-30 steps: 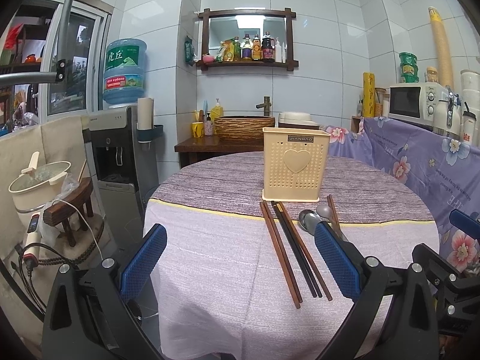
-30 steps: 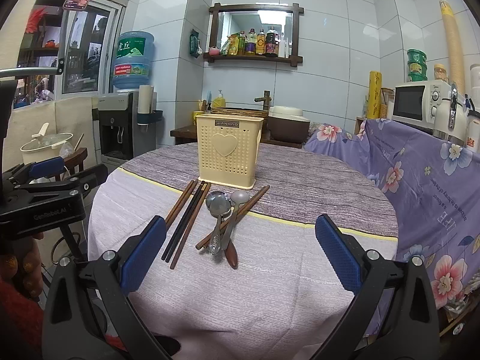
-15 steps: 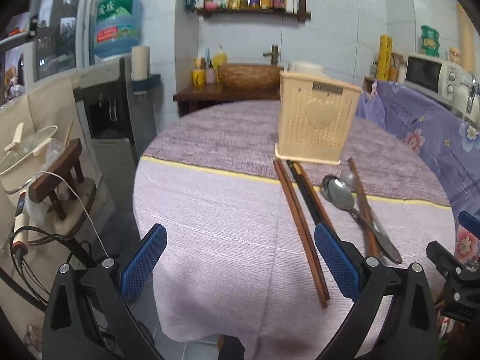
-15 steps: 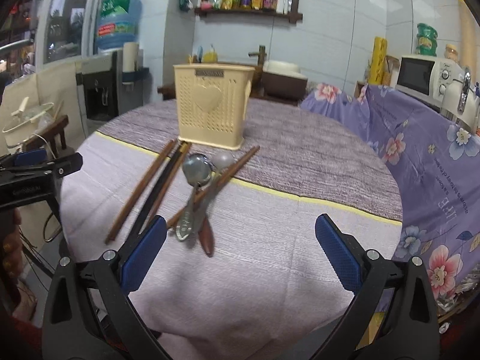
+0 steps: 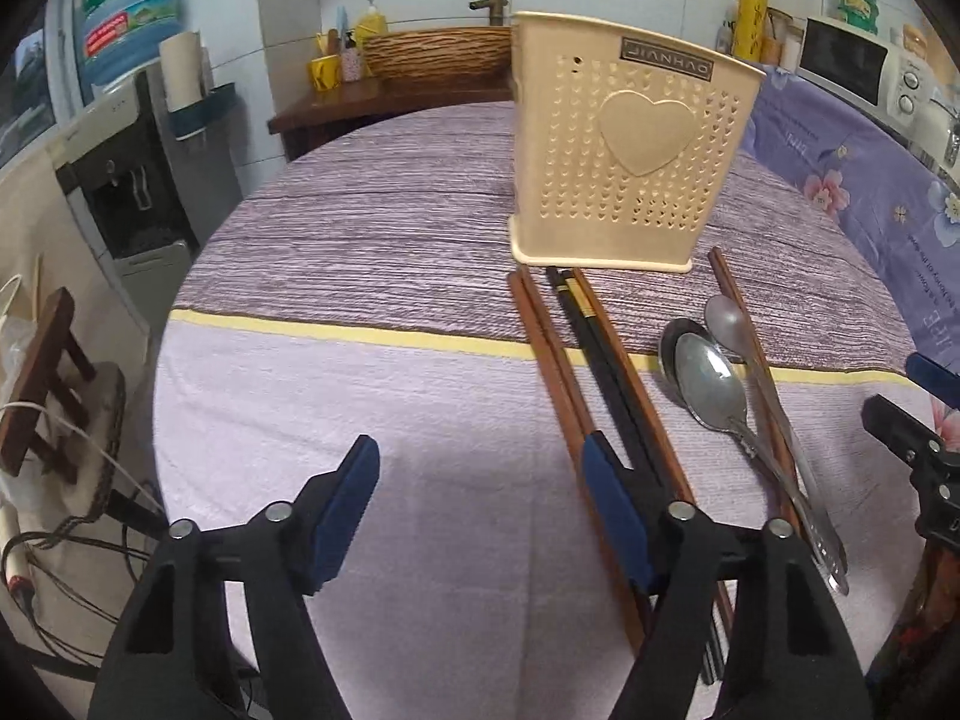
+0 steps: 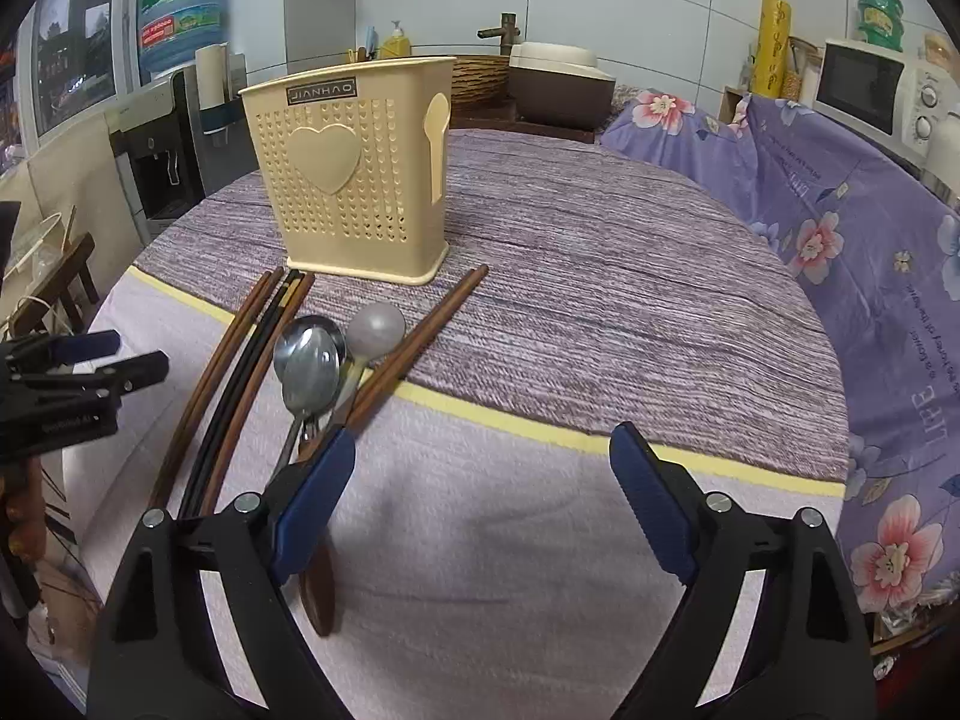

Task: Organize utensils
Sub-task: 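Move the left tool toward a wooden chopstick while the right tool approaches another chopstick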

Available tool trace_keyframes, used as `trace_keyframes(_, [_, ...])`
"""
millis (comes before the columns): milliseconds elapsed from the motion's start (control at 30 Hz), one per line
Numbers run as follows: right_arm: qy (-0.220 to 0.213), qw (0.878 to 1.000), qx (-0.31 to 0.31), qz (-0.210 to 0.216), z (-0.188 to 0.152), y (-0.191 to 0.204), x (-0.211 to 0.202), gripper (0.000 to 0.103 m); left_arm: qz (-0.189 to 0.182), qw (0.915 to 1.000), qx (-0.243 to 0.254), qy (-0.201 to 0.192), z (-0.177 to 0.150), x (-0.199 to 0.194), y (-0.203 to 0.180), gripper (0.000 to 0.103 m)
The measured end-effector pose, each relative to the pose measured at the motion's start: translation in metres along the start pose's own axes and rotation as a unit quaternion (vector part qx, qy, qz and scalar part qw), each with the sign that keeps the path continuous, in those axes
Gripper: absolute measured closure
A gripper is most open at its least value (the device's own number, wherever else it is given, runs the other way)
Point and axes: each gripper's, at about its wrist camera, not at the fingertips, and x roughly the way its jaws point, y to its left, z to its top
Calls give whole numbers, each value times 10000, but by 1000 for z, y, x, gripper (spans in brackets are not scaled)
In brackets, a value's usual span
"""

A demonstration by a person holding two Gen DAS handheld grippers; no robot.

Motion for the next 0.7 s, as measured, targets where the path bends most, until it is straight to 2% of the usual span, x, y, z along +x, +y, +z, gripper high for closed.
trace_keyframes(233, [43,9999,-98,-9,6,9,6,20,-160,9996,-64,232,11,16,-4,47])
trace_keyframes(300, [47,9999,-130,-6,5,12,7,20,-43,9996,26,287,13,22,-10,50])
trace_keyframes(567, [91,9998,-153,-64,8,17,13,20,113,9990,91,415,15,28,-14,51])
trace_keyframes(667, [133,9998,-110,-29,12,22,18,20,-84,9980,-209,593,22,33,-18,51])
trace_keyframes(700, [122,9999,-84,-14,13,22,18,20,43,9983,-100,565,22,33,-22,50])
